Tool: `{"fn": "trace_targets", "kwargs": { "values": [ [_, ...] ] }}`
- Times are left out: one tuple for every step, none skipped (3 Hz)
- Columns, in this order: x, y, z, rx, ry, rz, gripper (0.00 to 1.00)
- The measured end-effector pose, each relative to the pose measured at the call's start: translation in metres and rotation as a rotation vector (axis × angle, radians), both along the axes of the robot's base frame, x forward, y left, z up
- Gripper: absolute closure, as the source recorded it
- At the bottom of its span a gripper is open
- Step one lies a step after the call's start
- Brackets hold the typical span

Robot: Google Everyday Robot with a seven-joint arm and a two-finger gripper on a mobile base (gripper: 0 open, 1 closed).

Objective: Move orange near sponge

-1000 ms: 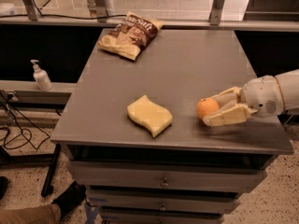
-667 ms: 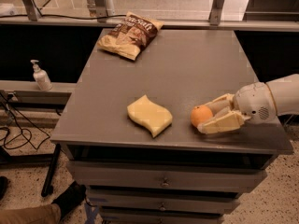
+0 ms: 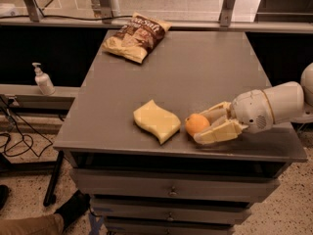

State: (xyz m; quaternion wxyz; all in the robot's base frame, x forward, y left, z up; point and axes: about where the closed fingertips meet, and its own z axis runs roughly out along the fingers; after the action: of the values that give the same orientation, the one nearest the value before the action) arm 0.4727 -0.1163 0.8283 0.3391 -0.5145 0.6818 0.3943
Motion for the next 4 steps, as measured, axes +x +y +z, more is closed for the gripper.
{"fn": "trace_targets", "kwargs": {
  "values": [
    [0.0030, 0.0170, 0.0033, 0.023, -0.007, 0.017, 1.00],
    [0.0061, 0.0240, 0.0058, 0.026, -0.017, 0.014, 0.82],
    [0.0075, 0.0256, 0.0077, 0.026, -0.022, 0.008, 0.59],
    [0.0083, 0.0254, 0.0092, 0.027, -0.023, 0.004, 0.36]
  ]
}}
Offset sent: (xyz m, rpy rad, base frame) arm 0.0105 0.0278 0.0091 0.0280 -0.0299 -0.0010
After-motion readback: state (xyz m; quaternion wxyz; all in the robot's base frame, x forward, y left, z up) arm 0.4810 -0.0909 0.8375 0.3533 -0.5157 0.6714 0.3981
